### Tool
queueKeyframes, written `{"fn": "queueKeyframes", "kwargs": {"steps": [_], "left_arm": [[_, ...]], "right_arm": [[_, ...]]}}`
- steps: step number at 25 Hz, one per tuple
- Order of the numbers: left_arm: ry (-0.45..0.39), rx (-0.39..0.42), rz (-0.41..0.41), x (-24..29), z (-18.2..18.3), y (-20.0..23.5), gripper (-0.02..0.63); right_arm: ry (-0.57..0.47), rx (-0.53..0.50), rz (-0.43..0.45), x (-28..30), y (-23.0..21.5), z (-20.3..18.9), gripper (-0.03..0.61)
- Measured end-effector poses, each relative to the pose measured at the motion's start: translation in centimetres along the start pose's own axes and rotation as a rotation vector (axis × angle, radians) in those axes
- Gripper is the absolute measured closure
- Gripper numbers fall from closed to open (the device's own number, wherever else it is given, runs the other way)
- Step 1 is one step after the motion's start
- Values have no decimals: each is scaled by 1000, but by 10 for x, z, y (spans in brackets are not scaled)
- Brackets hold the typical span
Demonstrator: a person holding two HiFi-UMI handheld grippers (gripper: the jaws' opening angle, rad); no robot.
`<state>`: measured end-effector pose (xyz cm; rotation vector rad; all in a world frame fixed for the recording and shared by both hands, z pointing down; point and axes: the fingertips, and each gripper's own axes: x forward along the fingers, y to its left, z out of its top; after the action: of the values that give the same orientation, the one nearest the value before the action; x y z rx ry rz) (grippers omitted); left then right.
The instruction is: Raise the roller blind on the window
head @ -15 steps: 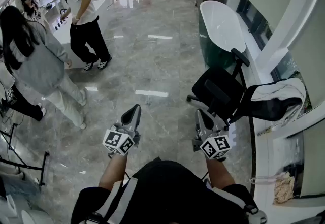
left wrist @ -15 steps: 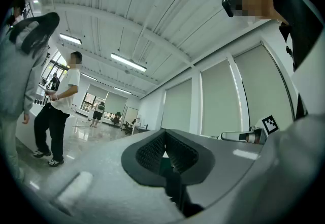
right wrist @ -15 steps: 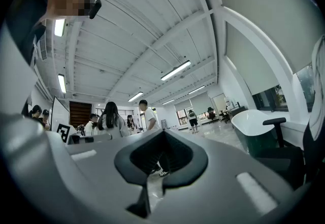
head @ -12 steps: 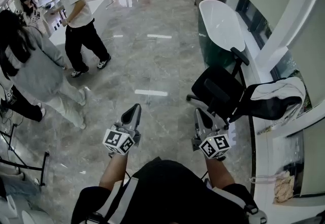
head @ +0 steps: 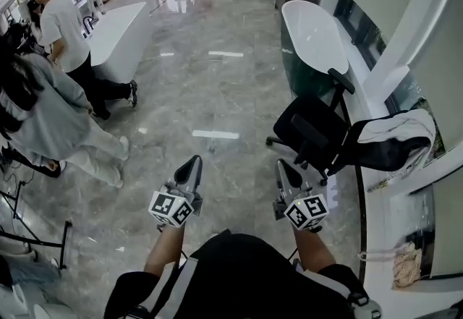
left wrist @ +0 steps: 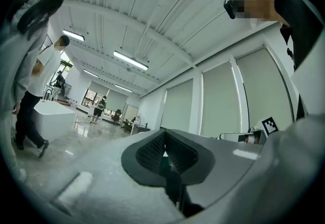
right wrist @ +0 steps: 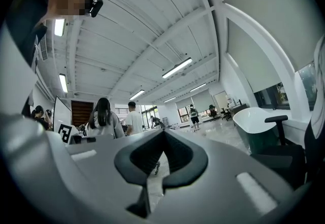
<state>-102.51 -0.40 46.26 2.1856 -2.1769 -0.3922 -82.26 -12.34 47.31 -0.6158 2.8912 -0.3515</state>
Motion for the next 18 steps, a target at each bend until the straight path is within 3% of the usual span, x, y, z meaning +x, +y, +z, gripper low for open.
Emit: {"fn": "queueKeyframes", "kwargs": {"steps": [9, 18], "left_arm": [[4, -2, -33, 4, 2, -2, 612], [17, -6, -132, 12, 6, -12, 612]], "right_arm": [[-33, 72, -12, -3, -1, 4, 578], [-82, 81, -124, -27, -6, 13, 578]]}}
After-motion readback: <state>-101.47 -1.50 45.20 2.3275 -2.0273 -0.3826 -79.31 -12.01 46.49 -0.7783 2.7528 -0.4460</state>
